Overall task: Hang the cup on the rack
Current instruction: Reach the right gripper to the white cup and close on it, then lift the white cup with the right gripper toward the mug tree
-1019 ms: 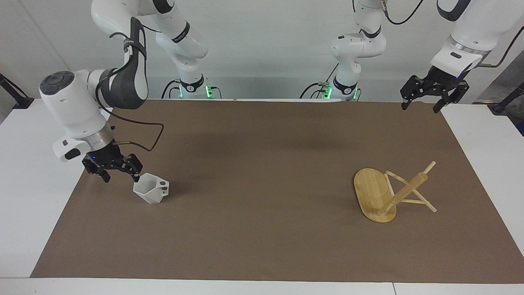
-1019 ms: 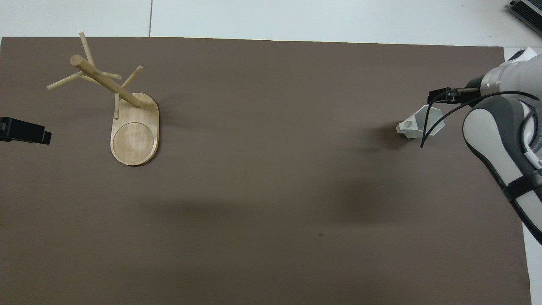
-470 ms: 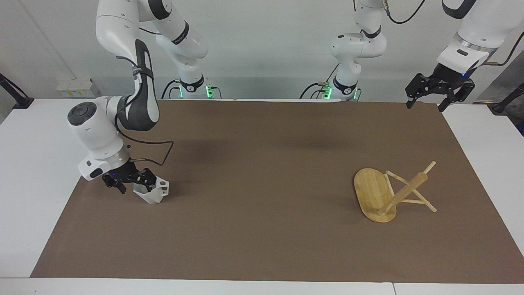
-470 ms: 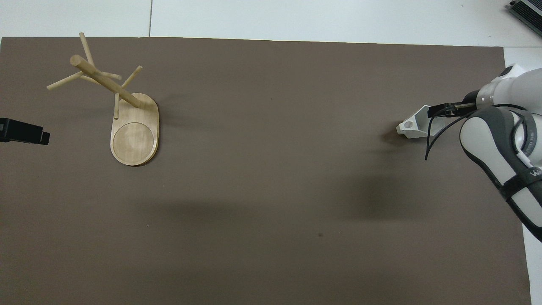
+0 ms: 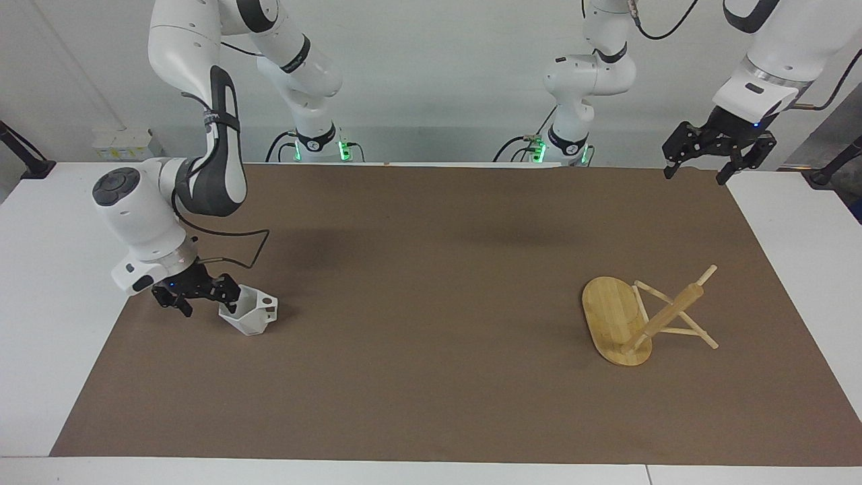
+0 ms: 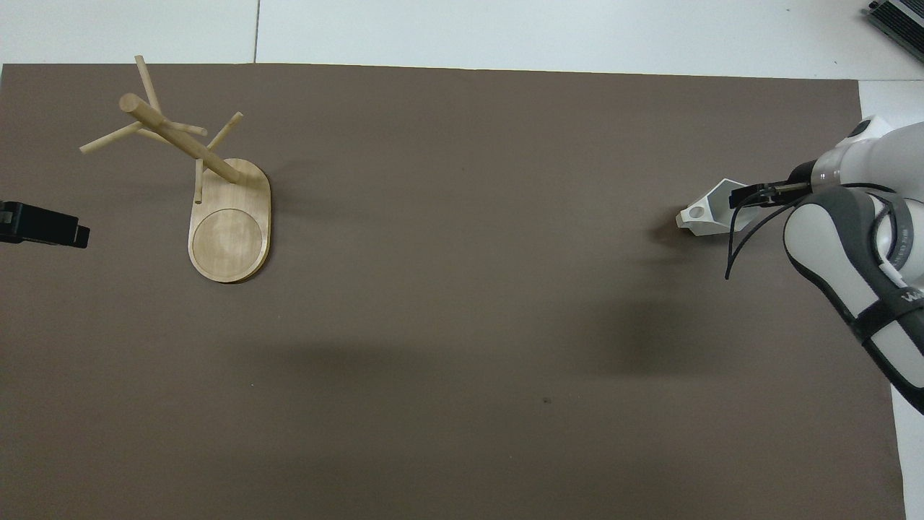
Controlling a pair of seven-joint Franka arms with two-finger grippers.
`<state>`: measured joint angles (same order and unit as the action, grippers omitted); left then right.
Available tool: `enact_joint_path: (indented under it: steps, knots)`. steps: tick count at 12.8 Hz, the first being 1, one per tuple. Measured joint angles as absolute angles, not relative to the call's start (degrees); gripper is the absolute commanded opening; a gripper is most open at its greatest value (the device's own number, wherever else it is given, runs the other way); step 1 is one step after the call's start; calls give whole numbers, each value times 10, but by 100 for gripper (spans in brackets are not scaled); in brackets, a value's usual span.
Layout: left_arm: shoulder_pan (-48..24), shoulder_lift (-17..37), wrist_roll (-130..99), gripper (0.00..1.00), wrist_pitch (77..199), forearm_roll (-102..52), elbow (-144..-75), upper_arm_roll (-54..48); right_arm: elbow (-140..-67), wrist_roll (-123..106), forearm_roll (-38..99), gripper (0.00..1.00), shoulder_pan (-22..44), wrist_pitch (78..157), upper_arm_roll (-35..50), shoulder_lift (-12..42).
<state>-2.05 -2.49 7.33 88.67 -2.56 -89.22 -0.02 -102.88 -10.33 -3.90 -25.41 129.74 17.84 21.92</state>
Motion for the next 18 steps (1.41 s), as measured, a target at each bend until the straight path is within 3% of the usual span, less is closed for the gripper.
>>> enact_joint_path:
  steps: [1, 4, 6, 7, 14, 18]
  knots:
    - [-21, -25, 69, 100, 887, -26, -892, 0, -1035, -95, -39, 75, -254, 1297, 178, 219]
    - [-23, -25, 64, 100, 886, -26, -894, 0, -1043, -55, -39, 29, -254, 1297, 179, 219]
    - [-25, -25, 58, 100, 886, -26, -894, -1, -1043, -47, -38, 5, -254, 1297, 180, 219]
    - [-26, -25, 55, 100, 886, -26, -894, -3, -1043, -46, -38, 0, -254, 1297, 180, 218]
    - [-27, -25, 47, 100, 886, -26, -894, -6, -1028, -40, -38, 0, -252, 1295, 183, 214]
    - [-27, -25, 47, 100, 886, -26, -894, -6, -942, -39, -15, 0, -251, 1176, 198, 205]
